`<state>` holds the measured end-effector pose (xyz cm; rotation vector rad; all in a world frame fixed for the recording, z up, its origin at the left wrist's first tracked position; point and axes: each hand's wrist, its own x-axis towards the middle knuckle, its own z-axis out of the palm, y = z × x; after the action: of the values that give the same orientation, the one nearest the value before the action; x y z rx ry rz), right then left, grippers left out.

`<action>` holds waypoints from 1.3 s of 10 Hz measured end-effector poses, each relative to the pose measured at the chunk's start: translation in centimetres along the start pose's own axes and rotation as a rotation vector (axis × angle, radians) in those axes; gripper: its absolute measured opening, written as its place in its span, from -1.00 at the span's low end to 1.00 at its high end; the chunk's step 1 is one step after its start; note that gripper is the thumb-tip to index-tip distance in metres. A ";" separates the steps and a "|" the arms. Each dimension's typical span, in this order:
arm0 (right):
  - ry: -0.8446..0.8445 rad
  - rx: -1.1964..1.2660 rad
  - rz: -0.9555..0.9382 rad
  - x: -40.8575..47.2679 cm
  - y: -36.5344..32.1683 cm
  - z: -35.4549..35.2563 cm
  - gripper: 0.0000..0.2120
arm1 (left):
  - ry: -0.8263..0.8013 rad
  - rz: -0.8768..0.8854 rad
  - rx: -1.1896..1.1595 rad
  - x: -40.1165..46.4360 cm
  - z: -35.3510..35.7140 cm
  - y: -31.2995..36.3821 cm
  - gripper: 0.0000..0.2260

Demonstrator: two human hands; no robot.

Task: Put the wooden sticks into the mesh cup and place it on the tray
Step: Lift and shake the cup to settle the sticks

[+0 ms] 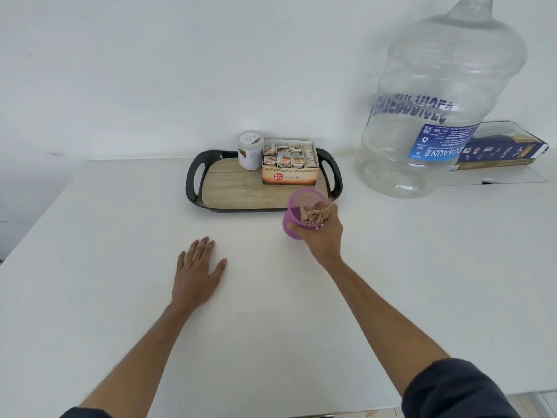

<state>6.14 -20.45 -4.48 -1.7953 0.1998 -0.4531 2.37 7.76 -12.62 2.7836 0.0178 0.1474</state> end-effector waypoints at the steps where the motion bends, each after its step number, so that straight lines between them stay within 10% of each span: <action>1: 0.024 0.014 -0.023 0.0 0.1 0.0 -0.24 | 0.002 0.003 0.002 0.1 0.0 0.0 -0.46; 9: -0.243 -0.184 0.021 -3.3 1.7 1.5 -0.10 | 0.011 0.010 -0.003 0.1 0.2 -0.1 -0.46; 13: 0.051 -0.181 -0.025 -2.4 -1.0 3.1 0.00 | 0.014 0.013 -0.004 0.1 0.4 -0.3 -0.46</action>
<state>5.10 -16.48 -4.63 -1.9663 0.2615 -0.5119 2.53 7.90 -13.04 2.7789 0.0026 0.1705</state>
